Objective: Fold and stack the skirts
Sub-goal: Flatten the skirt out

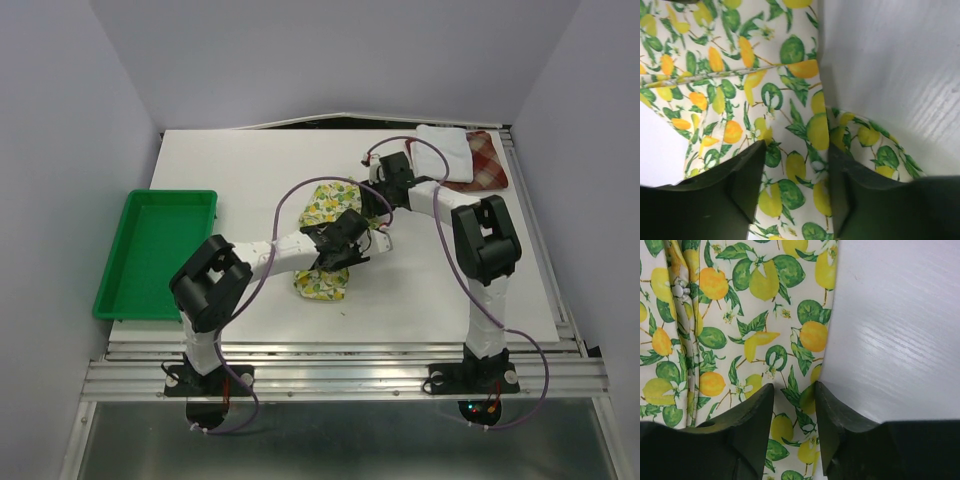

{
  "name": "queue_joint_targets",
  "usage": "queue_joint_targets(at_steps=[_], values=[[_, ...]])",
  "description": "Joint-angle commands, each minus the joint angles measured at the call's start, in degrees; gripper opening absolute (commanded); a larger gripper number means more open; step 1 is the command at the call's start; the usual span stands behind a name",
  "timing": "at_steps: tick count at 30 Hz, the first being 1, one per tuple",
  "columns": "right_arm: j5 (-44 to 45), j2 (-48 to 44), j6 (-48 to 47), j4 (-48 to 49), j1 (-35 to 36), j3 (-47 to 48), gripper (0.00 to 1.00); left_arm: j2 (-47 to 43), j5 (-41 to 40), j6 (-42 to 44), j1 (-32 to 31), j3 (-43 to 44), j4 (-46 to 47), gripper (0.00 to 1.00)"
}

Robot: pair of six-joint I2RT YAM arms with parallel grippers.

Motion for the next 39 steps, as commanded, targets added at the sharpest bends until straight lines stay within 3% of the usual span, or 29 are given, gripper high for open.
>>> queue_joint_targets(at_steps=[1,5,7,8,11,14,21,22,25,26,32,39], values=[[-1.62,0.41,-0.28,-2.02,-0.69,-0.02,0.42,-2.82,-3.8,-1.23,0.59,3.1,3.78,0.49],[-2.23,-1.96,-1.68,-2.02,-1.22,-3.09,0.26,-7.11,-0.47,-2.28,1.65,2.48,3.08,0.39],[-3.2,-2.75,-2.56,-2.28,-1.22,-4.24,0.16,-8.27,1.46,-3.07,2.0,2.3,2.73,0.27],[-3.9,-3.11,-2.74,-3.07,-1.22,-4.85,0.11,-8.88,2.25,-4.38,2.7,2.48,2.03,0.16],[-4.43,-5.04,-3.88,-4.48,-1.22,-6.17,0.04,-9.84,4.45,-6.76,5.15,3.01,0.71,0.0],[-4.35,-9.6,-7.03,-5.36,-1.22,-10.64,0.01,-11.96,11.29,-11.06,8.66,2.4,-1.39,0.0],[-7.77,-18.22,-13.72,-12.11,-1.22,-18.82,0.01,-18.11,18.51,-16.87,16.92,-2.96,-2.64,0.0],[-7.95,-19.45,-13.73,-12.83,-1.22,-20.75,0.04,-19.33,19.04,-18.18,18.16,-3.93,-2.72,0.0],[-4.88,-23.41,-10.75,-12.4,-1.22,-22.26,0.57,-20.75,19.22,-18.63,20.8,-5.69,-1.76,0.0],[-2.7,-24.37,-9.34,-11.18,-2.09,-21.57,0.69,-21.18,19.22,-18.89,21.16,-5.78,-0.8,0.0],[1.81,-21.22,0.41,-9.41,-8.85,-13.48,0.67,-17.68,20.71,-20.56,23.7,-2.1,-0.53,0.0],[-5.83,-15.33,5.51,-1.86,-11.06,-12.77,0.59,-12.67,25.1,-21.27,26.96,2.3,-0.44,0.0]])
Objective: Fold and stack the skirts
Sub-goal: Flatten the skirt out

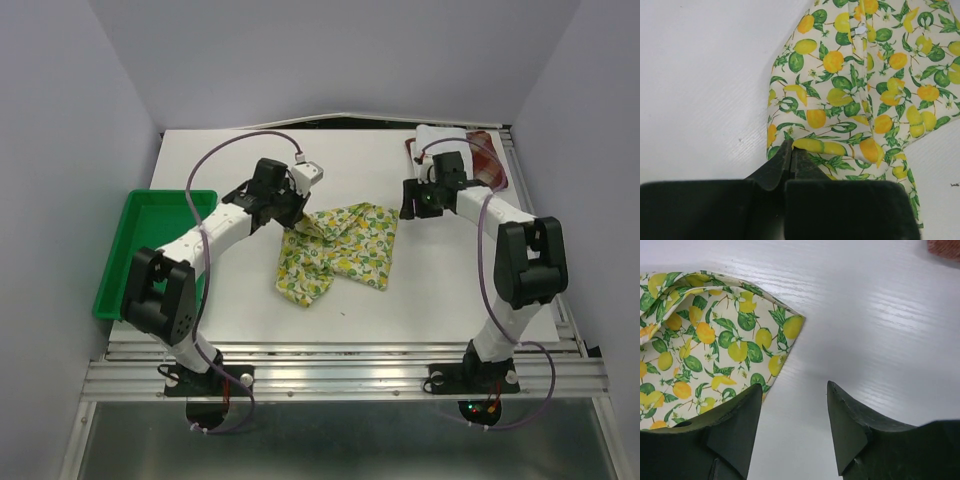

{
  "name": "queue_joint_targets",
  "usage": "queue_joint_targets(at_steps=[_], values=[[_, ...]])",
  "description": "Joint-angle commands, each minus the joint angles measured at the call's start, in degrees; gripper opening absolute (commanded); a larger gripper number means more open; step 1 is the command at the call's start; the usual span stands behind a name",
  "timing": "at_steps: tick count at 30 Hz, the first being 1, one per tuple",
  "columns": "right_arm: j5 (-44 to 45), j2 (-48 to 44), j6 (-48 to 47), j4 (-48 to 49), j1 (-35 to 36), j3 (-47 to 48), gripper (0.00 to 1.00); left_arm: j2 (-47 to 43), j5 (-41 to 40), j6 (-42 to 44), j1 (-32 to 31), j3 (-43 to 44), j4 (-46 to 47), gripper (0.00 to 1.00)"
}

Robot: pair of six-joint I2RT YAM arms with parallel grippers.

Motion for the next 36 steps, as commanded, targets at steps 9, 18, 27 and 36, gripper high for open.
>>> queue_joint_targets(at_steps=[9,18,27,36], values=[[-8.06,12.03,10.97,13.75,0.69,1.22,0.51,7.03,7.64,-1.71,6.48,6.91,1.28,0.0],[-5.61,10.82,9.84,14.99,0.69,2.18,0.01,7.56,11.15,-2.24,10.95,9.71,1.64,0.0],[-3.41,-0.35,2.89,14.99,-1.15,16.68,0.01,12.92,19.59,-1.54,16.41,33.7,-4.25,0.0],[-2.53,-7.63,0.78,15.95,-1.15,23.38,0.01,8.37,23.11,-3.11,17.99,38.66,-1.45,0.0]])
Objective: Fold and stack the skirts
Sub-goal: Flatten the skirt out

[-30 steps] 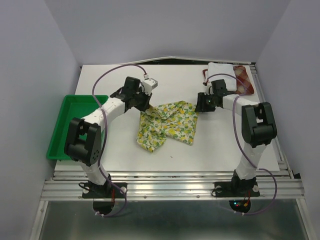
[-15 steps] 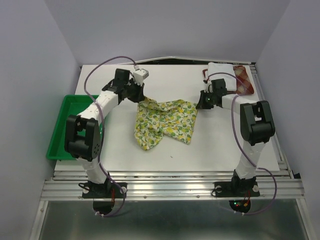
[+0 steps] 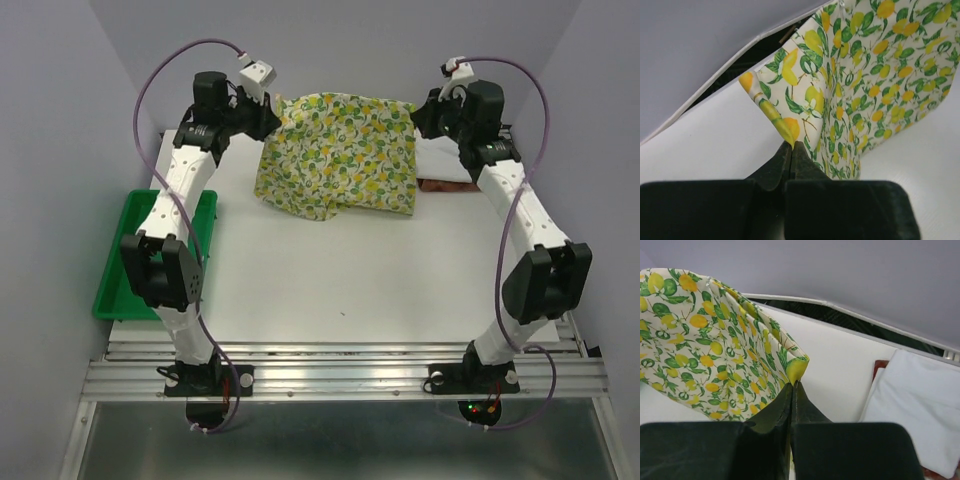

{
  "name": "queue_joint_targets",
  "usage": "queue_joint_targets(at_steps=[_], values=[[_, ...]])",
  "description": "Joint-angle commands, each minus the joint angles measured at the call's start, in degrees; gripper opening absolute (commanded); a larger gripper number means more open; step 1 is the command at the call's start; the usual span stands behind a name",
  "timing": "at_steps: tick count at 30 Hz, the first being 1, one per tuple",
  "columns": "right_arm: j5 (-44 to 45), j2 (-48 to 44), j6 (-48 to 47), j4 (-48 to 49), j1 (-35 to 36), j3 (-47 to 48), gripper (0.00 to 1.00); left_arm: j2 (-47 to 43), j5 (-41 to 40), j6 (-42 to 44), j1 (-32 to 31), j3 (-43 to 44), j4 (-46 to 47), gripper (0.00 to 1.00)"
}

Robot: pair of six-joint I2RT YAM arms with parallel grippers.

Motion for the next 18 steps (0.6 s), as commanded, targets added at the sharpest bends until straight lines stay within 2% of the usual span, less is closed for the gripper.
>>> queue_joint_targets(at_steps=[1,7,11,13,18], values=[[1.32,-5.89,-3.54,2.27,-0.52,-0.08,0.01,-7.94,4.01,-1.17,1.08,-4.1,3.08,0.0],[2.9,-19.86,-6.89,2.8,-0.52,-8.51,0.01,-25.86,6.21,-1.17,1.26,-24.4,10.73,0.0],[1.76,-28.3,-8.13,-1.49,-0.52,-14.13,0.01,-40.87,6.47,-0.74,1.17,-37.84,13.37,0.0],[1.32,-32.87,-7.78,-3.26,-0.52,-15.02,0.01,-47.55,6.82,-1.17,1.17,-42.5,13.37,0.0],[-1.23,-40.96,-5.58,-8.35,-0.52,-17.22,0.01,-57.61,7.54,-3.01,1.17,-48.76,12.59,0.0]])
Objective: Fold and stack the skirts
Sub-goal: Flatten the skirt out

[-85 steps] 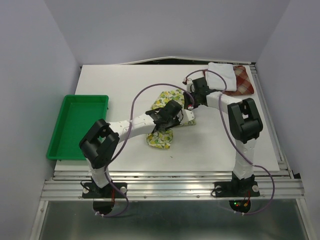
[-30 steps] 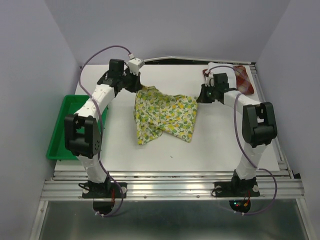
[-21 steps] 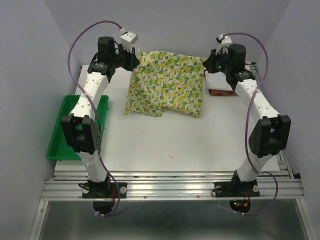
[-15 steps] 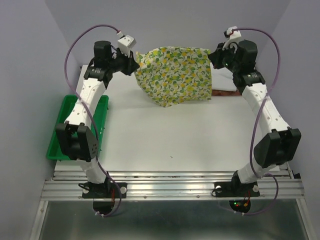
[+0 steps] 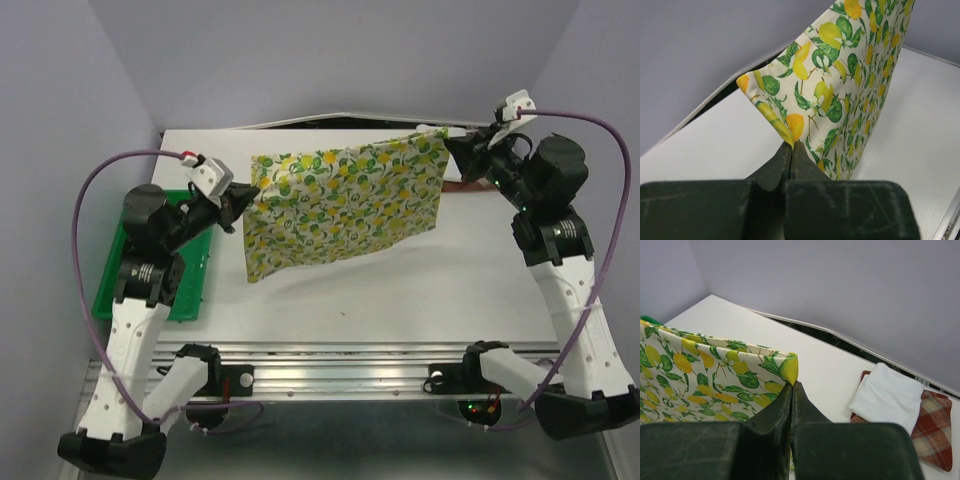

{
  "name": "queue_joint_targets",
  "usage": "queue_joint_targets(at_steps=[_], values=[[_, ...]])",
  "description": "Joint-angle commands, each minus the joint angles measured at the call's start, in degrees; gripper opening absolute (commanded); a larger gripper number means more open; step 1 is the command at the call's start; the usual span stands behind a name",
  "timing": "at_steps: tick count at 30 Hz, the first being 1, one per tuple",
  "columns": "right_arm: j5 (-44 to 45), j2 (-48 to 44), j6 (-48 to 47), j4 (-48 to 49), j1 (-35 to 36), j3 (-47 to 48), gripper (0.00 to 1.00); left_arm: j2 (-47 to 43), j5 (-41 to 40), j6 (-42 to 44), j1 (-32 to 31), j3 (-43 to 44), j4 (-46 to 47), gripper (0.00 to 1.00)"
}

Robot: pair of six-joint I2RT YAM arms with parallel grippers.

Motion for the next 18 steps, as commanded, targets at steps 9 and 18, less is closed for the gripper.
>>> queue_joint_targets(at_steps=[9,18], values=[[-0.24,0.67,1.5,-3.39,-0.52,-10.29,0.01,4.01,-0.78,-5.03,-0.52,-10.81,5.65,0.0],[3.09,26.07,2.82,7.86,-0.52,-8.57,0.01,34.69,-5.44,-4.94,-1.13,-1.1,13.74,0.02]])
